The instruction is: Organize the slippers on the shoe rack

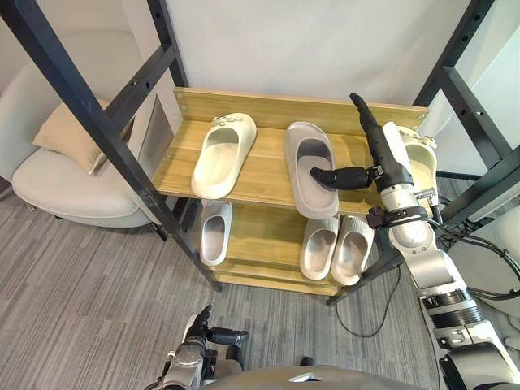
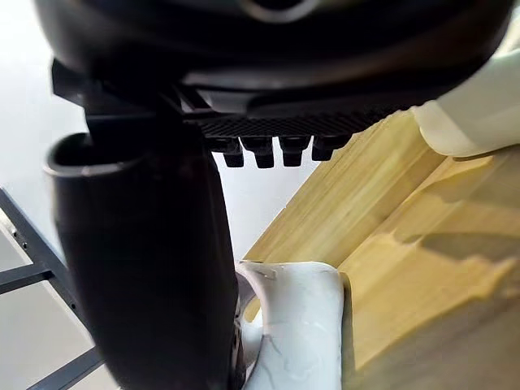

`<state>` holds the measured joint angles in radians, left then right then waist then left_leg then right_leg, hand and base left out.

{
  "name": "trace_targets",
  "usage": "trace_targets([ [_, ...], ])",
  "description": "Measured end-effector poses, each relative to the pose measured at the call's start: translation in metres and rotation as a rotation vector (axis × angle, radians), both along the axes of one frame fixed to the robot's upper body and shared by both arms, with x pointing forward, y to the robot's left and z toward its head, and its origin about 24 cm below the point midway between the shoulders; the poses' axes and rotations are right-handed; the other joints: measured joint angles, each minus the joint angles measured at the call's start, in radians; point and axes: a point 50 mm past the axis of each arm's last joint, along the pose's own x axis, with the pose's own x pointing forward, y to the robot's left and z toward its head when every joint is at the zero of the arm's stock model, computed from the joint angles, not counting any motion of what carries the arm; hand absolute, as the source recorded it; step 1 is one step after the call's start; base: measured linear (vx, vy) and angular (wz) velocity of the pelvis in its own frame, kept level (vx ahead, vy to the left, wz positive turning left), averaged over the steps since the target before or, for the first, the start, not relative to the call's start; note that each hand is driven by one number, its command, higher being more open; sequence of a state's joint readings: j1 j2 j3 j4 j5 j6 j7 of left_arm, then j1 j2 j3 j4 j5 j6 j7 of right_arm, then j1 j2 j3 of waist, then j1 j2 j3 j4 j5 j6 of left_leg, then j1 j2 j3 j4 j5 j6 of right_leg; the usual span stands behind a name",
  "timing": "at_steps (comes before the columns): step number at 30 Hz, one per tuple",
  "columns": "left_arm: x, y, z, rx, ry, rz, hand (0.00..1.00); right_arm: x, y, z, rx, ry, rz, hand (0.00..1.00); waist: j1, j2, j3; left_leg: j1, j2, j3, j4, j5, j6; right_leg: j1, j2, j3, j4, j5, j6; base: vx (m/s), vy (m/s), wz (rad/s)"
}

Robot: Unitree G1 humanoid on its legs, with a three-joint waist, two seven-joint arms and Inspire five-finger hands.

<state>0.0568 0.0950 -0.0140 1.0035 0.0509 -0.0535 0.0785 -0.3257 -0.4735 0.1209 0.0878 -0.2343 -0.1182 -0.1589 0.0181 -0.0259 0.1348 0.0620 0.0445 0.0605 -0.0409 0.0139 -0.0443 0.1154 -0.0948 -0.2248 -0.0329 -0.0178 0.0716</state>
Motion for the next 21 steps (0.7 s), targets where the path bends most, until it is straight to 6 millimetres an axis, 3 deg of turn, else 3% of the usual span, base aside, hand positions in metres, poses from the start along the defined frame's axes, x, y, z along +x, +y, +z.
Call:
trace_targets([
  [8, 0.003, 0.003, 0.002, 0.007, -0.014, -0.001, 1.00, 0.014, 0.011, 0.000, -0.029, 0.027, 0.037, 0.00, 0.004, -0.016, 0.009, -0.010, -0.001, 0.003, 0.000, -0.001, 0.002, -0.011, -0.001, 0.004, -0.002, 0.002, 0.001, 0.00, 0.001, 0.00],
  [12, 0.004, 0.004, 0.003, 0.009, -0.020, 0.000, 1.00, 0.019, 0.015, 0.011, -0.039, 0.003, 0.063, 0.00, 0.007, -0.021, 0.013, -0.011, -0.002, 0.003, 0.000, -0.002, 0.003, -0.011, -0.001, 0.003, -0.005, 0.002, 0.001, 0.00, 0.000, 0.00],
  [21, 0.004, 0.004, 0.003, 0.008, -0.022, -0.002, 1.00, 0.019, 0.017, 0.013, -0.083, 0.012, 0.094, 0.00, 0.007, -0.024, 0.014, -0.008, -0.002, 0.005, 0.001, -0.002, 0.004, -0.008, -0.002, 0.005, -0.004, 0.005, 0.003, 0.00, 0.001, 0.00],
])
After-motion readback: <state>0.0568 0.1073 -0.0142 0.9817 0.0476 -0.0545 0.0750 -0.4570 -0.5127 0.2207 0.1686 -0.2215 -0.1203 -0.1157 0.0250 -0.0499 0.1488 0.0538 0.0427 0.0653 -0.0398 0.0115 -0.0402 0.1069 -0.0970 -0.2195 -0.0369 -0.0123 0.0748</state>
